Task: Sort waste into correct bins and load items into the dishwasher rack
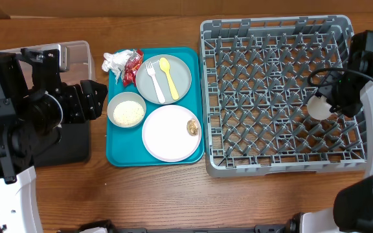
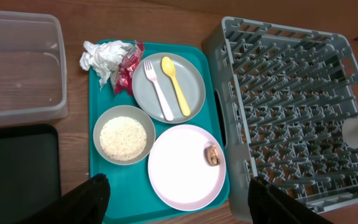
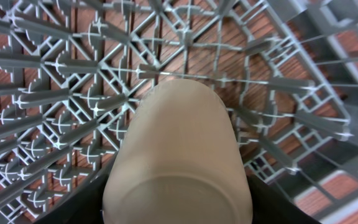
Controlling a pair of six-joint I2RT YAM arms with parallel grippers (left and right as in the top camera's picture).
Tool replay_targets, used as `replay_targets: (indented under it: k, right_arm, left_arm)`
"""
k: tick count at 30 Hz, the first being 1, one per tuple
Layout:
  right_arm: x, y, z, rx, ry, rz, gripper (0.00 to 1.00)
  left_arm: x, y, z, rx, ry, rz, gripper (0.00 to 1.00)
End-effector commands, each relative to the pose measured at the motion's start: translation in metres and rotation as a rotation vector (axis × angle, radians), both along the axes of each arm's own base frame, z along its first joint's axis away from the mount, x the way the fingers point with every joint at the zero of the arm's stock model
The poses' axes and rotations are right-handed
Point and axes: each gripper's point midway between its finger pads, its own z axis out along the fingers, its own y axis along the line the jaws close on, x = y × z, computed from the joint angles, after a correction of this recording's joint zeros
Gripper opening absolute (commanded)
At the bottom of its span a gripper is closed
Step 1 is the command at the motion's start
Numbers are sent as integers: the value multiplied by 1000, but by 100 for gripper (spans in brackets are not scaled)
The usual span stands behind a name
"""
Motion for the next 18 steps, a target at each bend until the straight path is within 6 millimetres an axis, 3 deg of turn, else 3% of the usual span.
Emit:
replay_targets:
  k: [1, 6, 11, 13, 16, 17, 18]
  right_arm:
    - [4, 3, -11, 25, 19, 4, 57]
    - [6, 3, -18, 31, 36, -3, 78]
    - [12, 4, 5, 23, -30, 6, 86]
    - [15, 18, 36, 80, -116, 61, 86]
    - [22, 57, 90, 185, -295, 253, 86]
    - [23, 71, 111, 210, -363, 322, 86]
    - [19, 97, 152, 234, -492, 429, 87]
  left_arm:
    - [0, 2, 5, 21, -20, -6, 74]
    - [0, 2, 5, 21, -20, -6, 75]
    - [1, 2, 6, 21, -23, -6, 80]
    - [1, 2, 6, 21, -22, -5, 82]
    - [1, 2, 6, 21, -22, -6, 83]
    - [1, 2, 6, 27, -25, -12, 84]
    - [1, 3, 5, 59, -34, -37, 83]
